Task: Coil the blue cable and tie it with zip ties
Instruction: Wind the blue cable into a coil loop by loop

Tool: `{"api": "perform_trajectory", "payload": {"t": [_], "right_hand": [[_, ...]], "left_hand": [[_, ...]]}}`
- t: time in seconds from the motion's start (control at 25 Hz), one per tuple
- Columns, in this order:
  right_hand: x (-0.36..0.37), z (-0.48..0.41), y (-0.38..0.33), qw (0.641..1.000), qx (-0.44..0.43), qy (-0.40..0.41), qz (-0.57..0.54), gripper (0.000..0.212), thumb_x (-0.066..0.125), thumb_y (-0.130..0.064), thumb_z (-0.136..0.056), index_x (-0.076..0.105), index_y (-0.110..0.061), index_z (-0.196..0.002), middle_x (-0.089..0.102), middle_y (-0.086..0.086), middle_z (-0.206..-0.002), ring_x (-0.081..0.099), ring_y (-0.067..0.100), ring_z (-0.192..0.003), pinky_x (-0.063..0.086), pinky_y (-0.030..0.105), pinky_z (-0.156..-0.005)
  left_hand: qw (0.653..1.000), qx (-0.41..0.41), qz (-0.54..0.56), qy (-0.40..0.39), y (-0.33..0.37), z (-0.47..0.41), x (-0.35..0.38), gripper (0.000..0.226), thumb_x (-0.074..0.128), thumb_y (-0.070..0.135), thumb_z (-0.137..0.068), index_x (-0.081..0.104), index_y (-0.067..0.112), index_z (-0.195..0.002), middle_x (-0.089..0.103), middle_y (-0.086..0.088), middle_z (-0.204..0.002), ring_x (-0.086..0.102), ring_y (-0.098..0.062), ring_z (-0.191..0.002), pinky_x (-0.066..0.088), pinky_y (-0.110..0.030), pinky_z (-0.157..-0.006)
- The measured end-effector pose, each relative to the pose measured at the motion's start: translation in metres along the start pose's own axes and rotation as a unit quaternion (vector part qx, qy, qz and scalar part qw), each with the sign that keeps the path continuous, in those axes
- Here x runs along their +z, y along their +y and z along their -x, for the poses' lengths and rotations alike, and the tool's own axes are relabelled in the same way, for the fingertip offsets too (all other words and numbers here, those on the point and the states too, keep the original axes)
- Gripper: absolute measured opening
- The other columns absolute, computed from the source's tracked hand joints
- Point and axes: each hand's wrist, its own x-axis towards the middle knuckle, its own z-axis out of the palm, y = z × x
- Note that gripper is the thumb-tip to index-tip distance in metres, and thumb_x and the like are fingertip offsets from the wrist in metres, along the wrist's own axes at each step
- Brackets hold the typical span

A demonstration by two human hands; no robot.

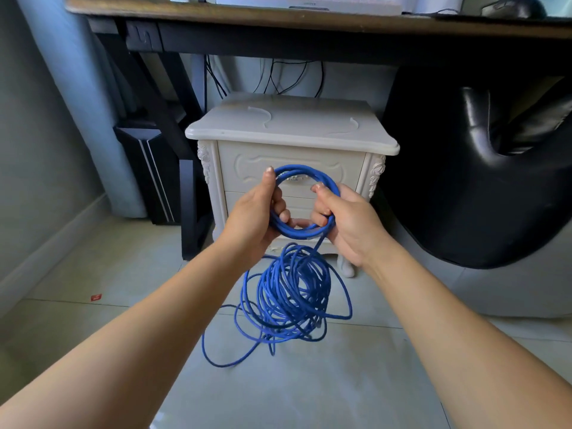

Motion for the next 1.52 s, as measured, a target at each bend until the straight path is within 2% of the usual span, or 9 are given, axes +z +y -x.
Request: {"api": "perform_trajectory", "payload": {"t": [0.2, 0.36, 0.48, 0.76, 0.92, 1.04, 1.16, 1.44, 1.52], "right_hand": [[-0.001, 0.001, -0.008, 0.979, -0.025, -0.031, 0.2, 0.007, 0.046, -0.014, -0.102, 0.052, -0.015, -0.099, 0.033, -0.005, -0.059, 0.033, 0.009, -0.046, 0.052, 0.033, -0.057], [-0.004, 0.003, -0.012, 0.901, -0.025, -0.07, 0.427, 0.007, 0.052, -0.029, -0.099, 0.047, -0.029, -0.104, 0.051, -0.011, -0.058, 0.047, 0.008, -0.042, 0.056, 0.045, -0.068], [-0.003, 0.008, -0.021, 0.866, -0.027, -0.063, 0.496, 0.017, 0.051, -0.035, -0.098, 0.042, -0.034, -0.113, 0.052, -0.007, -0.063, 0.055, 0.008, -0.045, 0.053, 0.035, -0.063], [-0.013, 0.008, -0.02, 0.986, 0.017, -0.059, 0.153, 0.028, 0.062, -0.015, -0.093, 0.058, -0.011, -0.119, 0.058, 0.002, -0.071, 0.06, 0.019, -0.07, 0.055, 0.037, -0.072], [-0.026, 0.013, -0.013, 0.978, 0.109, -0.121, 0.131, 0.032, 0.072, -0.03, -0.075, 0.064, -0.011, -0.099, 0.069, 0.002, -0.081, 0.067, 0.016, -0.078, 0.057, 0.033, -0.079], [-0.031, 0.008, -0.02, 0.986, 0.051, -0.079, 0.134, 0.017, 0.076, -0.029, -0.072, 0.069, -0.016, -0.081, 0.057, -0.001, -0.068, 0.05, 0.012, -0.062, 0.048, 0.025, -0.065], [-0.031, 0.001, -0.029, 0.992, -0.018, -0.009, 0.121, 0.009, 0.06, -0.014, -0.093, 0.067, -0.009, -0.092, 0.05, -0.004, -0.066, 0.034, 0.008, -0.058, 0.027, 0.019, -0.054], [-0.004, 0.002, -0.005, 0.98, 0.009, 0.007, 0.198, 0.034, 0.069, -0.026, -0.089, 0.046, -0.02, -0.113, 0.055, -0.002, -0.089, 0.042, 0.007, -0.064, 0.034, 0.022, -0.057], [0.0, 0.002, -0.008, 0.984, 0.012, -0.019, 0.177, 0.018, 0.062, -0.025, -0.094, 0.056, -0.016, -0.108, 0.058, -0.001, -0.091, 0.04, 0.007, -0.065, 0.032, 0.021, -0.059]], "left_hand": [[0.988, -0.067, -0.072, -0.121, 0.02, 0.003, -0.024, 0.023, 0.05, 0.03, -0.097, 0.06, 0.01, -0.099, 0.052, 0.0, -0.067, 0.051, -0.013, -0.052, 0.056, -0.034, -0.067], [0.949, -0.03, -0.273, -0.156, 0.017, 0.004, -0.022, 0.029, 0.058, 0.037, -0.094, 0.059, 0.008, -0.092, 0.041, 0.0, -0.063, 0.04, -0.013, -0.048, 0.056, -0.038, -0.064], [0.942, 0.004, -0.307, -0.136, 0.009, 0.005, -0.014, 0.027, 0.055, 0.035, -0.097, 0.059, 0.009, -0.096, 0.032, 0.005, -0.058, 0.032, -0.009, -0.046, 0.054, -0.035, -0.06], [0.979, 0.076, -0.183, -0.042, 0.013, 0.007, 0.003, 0.024, 0.052, 0.029, -0.1, 0.049, 0.016, -0.08, 0.03, 0.009, -0.053, 0.027, -0.008, -0.042, 0.039, -0.025, -0.047], [0.984, 0.081, -0.158, -0.013, 0.017, 0.006, -0.002, 0.028, 0.053, 0.031, -0.099, 0.046, 0.018, -0.075, 0.03, 0.006, -0.057, 0.026, -0.009, -0.044, 0.038, -0.025, -0.047], [0.97, 0.079, -0.229, -0.025, 0.019, 0.006, -0.008, 0.025, 0.055, 0.032, -0.099, 0.05, 0.017, -0.079, 0.03, 0.005, -0.058, 0.028, -0.008, -0.045, 0.039, -0.026, -0.047], [0.951, 0.098, -0.294, -0.013, 0.022, 0.0, -0.016, 0.025, 0.058, 0.033, -0.097, 0.054, 0.013, -0.083, 0.033, 0.008, -0.052, 0.032, -0.009, -0.043, 0.04, -0.031, -0.051], [0.954, 0.14, -0.259, 0.06, 0.017, -0.004, -0.02, 0.03, 0.058, 0.041, -0.095, 0.052, 0.016, -0.081, 0.037, 0.012, -0.044, 0.036, -0.009, -0.04, 0.039, -0.034, -0.056], [0.96, 0.145, -0.228, 0.077, 0.015, -0.001, -0.011, 0.027, 0.057, 0.04, -0.097, 0.053, 0.019, -0.08, 0.037, 0.012, -0.044, 0.035, -0.008, -0.04, 0.04, -0.031, -0.053]]}}
